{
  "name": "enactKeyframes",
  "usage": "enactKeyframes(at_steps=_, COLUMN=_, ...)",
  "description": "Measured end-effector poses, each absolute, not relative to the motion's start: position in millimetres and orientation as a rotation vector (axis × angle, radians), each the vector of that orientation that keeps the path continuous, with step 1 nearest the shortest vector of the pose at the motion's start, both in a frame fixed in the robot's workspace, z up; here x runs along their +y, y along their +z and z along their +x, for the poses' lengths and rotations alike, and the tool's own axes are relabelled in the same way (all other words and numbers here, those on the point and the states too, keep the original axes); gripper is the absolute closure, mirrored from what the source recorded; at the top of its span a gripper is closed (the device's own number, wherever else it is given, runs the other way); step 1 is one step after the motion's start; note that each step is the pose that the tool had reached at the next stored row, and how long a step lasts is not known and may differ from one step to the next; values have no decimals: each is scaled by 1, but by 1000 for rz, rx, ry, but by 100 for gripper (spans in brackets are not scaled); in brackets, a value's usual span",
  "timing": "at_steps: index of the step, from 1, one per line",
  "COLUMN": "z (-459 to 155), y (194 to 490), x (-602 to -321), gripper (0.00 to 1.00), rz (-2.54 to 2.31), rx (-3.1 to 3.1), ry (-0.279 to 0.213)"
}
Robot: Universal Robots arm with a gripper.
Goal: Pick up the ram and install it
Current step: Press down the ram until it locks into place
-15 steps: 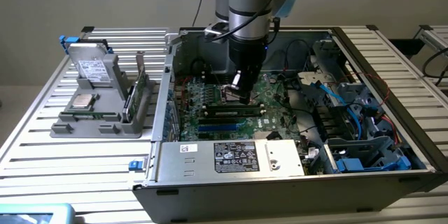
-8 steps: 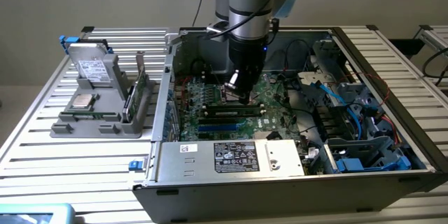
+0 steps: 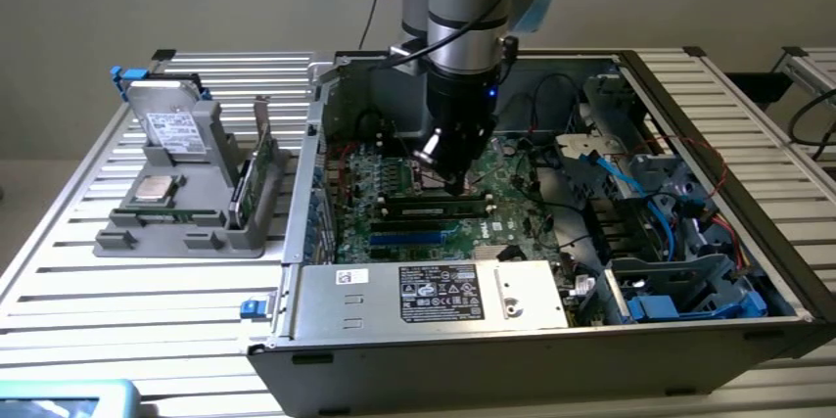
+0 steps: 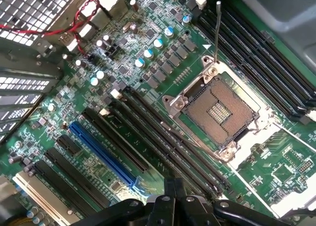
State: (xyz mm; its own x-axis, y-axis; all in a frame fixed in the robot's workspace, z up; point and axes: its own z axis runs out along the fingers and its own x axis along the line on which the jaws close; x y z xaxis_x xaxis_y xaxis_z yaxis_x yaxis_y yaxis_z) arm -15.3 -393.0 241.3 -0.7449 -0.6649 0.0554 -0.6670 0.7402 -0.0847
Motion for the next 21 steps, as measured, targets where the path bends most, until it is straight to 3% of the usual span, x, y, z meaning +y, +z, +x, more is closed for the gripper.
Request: enactKeyframes(at_steps=21, z=-15, y=241, x=-393, gripper=89, rz=664, rx=-3031, ry=148)
